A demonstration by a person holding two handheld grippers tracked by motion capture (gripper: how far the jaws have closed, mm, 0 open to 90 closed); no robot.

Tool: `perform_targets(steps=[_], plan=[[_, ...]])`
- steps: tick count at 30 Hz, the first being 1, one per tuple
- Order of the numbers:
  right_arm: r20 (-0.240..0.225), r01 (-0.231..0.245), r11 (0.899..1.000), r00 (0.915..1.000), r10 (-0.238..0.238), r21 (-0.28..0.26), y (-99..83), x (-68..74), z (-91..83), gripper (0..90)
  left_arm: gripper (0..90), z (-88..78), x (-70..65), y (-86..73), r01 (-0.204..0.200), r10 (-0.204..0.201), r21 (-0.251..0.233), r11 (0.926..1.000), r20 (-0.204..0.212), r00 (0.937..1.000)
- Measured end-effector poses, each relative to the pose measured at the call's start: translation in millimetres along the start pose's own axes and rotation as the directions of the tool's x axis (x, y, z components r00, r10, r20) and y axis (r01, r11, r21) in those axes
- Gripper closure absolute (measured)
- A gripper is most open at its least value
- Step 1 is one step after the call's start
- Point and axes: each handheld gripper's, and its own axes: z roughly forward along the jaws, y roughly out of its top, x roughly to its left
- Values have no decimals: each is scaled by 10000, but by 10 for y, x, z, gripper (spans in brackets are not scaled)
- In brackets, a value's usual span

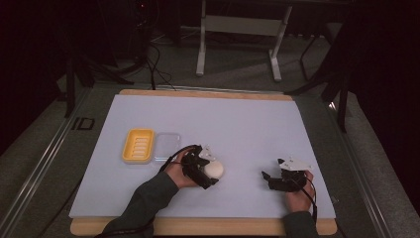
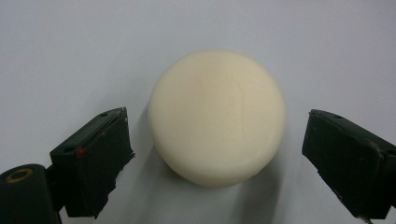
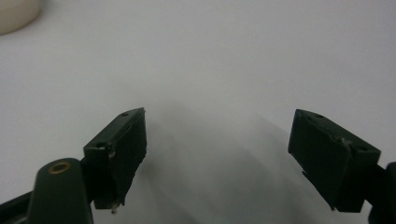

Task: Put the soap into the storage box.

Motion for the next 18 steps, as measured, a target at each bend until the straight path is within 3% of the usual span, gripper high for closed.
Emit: perform_targets(steps=[18], plan=[[-2, -7, 10000, 10000, 7, -6, 0, 1, 0, 190, 87, 167, 19, 57, -22, 19, 344, 9994, 94, 10000]])
